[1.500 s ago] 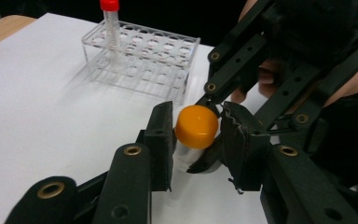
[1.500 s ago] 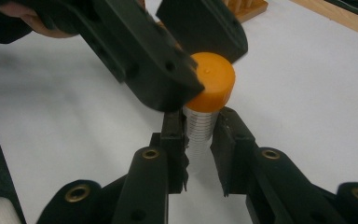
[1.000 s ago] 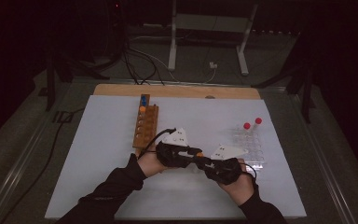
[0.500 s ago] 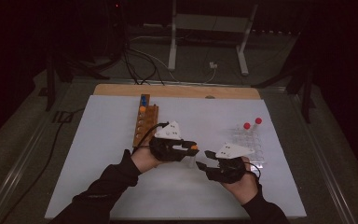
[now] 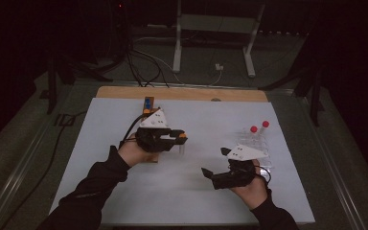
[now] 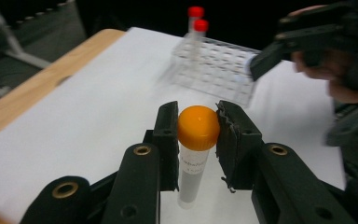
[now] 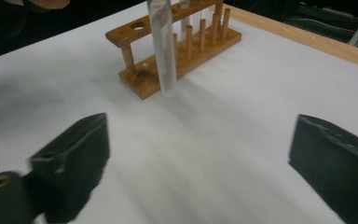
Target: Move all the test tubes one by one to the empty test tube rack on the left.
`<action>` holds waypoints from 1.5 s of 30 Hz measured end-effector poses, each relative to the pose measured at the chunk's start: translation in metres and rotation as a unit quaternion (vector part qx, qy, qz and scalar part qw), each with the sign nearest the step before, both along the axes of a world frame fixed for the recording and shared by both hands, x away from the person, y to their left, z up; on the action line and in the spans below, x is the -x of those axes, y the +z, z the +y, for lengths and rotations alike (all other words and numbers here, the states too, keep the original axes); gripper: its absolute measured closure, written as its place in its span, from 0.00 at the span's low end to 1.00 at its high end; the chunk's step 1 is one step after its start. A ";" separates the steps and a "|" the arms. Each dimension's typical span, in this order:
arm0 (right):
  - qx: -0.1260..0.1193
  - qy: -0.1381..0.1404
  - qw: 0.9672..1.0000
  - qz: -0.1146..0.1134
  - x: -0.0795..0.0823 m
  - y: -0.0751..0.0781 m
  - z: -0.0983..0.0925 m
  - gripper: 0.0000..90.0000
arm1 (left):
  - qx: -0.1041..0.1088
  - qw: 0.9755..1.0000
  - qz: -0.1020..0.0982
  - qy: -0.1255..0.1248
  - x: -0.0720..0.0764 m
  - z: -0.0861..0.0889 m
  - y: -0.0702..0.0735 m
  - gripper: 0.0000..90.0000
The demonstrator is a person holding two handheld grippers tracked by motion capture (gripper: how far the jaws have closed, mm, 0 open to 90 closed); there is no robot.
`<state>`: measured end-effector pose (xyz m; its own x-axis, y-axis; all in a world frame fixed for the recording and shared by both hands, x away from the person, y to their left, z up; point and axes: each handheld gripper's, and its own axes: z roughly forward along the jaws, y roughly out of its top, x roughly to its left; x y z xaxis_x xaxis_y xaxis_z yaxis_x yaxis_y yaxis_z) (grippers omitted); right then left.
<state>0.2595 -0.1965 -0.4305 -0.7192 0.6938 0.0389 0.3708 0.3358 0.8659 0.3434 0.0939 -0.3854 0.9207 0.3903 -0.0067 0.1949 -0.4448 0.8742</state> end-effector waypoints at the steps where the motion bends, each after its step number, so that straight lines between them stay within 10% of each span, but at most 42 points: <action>1: -0.001 0.000 1.000 0.000 0.000 0.000 0.000 0.00 | -0.001 1.000 -0.003 0.009 -0.002 0.004 0.001 0.80; 16: -0.018 0.002 1.000 -0.005 0.001 0.003 -0.005 0.00 | 0.000 0.996 -0.012 0.090 -0.028 0.051 0.013 0.80; 31: -0.016 0.006 1.000 0.002 0.000 0.001 -0.006 0.00 | 0.000 0.986 -0.029 0.166 -0.045 0.077 0.019 0.80; 45: -0.018 0.009 1.000 0.003 0.000 0.001 -0.007 0.00 | -0.003 0.979 -0.008 0.206 -0.063 0.084 -0.013 0.80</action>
